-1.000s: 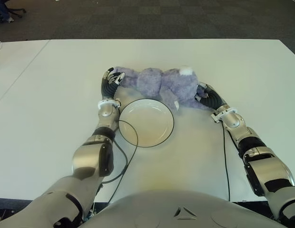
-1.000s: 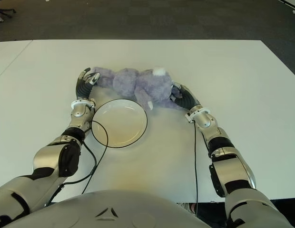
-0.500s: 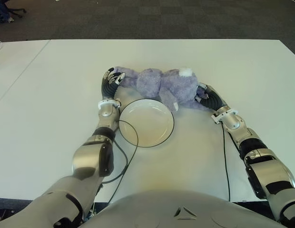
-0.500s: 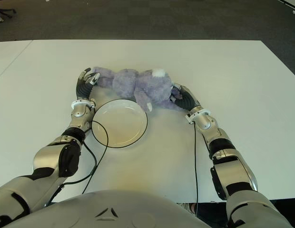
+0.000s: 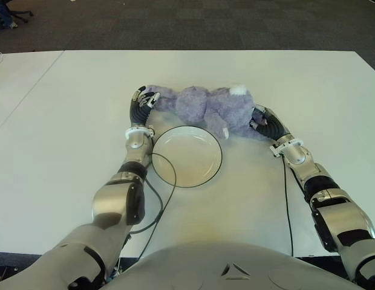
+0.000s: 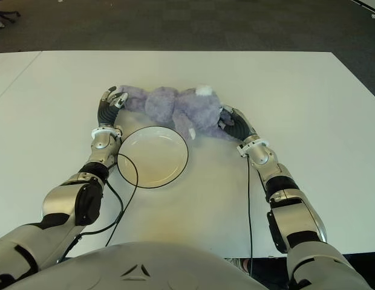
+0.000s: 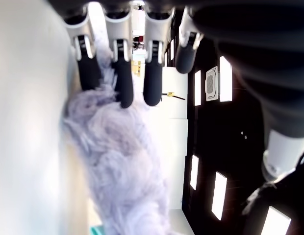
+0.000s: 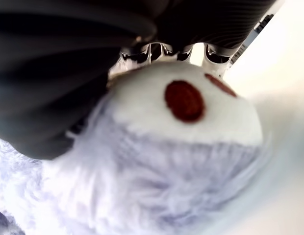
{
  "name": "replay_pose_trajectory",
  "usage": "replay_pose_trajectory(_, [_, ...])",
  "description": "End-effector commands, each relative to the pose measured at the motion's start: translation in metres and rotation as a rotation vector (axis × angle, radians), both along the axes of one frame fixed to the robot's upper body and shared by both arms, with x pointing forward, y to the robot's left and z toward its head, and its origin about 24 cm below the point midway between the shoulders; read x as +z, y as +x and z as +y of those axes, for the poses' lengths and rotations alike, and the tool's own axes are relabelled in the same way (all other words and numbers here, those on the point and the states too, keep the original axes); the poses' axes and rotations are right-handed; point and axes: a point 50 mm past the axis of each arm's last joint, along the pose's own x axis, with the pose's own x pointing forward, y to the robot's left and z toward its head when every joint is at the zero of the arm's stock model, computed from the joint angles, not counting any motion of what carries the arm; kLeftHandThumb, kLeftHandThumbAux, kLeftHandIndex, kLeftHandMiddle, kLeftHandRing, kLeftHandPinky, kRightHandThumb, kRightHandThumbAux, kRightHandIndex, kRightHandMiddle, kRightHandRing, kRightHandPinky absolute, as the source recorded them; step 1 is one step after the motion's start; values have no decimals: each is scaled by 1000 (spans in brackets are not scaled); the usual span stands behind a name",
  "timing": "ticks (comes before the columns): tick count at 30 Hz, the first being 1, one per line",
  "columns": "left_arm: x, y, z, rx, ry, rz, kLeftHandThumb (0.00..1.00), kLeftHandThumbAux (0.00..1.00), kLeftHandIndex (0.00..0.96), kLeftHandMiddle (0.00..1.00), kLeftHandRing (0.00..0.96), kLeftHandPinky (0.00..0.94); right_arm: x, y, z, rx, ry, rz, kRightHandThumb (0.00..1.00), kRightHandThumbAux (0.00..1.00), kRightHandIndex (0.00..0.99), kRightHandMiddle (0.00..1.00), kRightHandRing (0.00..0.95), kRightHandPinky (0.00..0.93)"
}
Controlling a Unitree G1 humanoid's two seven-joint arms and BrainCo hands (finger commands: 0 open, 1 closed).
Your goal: Put the doll into the plate.
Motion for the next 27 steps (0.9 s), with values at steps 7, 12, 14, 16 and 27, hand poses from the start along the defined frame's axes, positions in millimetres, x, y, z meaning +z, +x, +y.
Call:
replay_pose_trajectory(7, [-91,-80,-13,1,-98,447,0,584,163,305,316,299,-43,-24,-4,-84,10,187,703,717,440,852,853,842])
replay_pose_trajectory(12, [-91,-80,-13,5,-107,444,0,580,157,303,311,282,-43,-23,-4,-95,22,186,703,717,440,852,851,831])
replay_pose_trajectory(14, [-91,-80,-13,5,-105,444,0,579,154,301,311,283,-42,-23,-5,-100,32,187,702,717,440,853,851,836])
replay_pose_trajectory(16, [-91,-80,-13,4,-103,444,0,578,153,299,310,285,-42,-23,-5,-102,38,188,702,717,440,854,853,843])
replay_pose_trajectory(27, [-91,-80,-13,-6,-86,446,0,575,159,305,317,297,-15,-3,-8,-109,65,88,702,718,440,853,852,833])
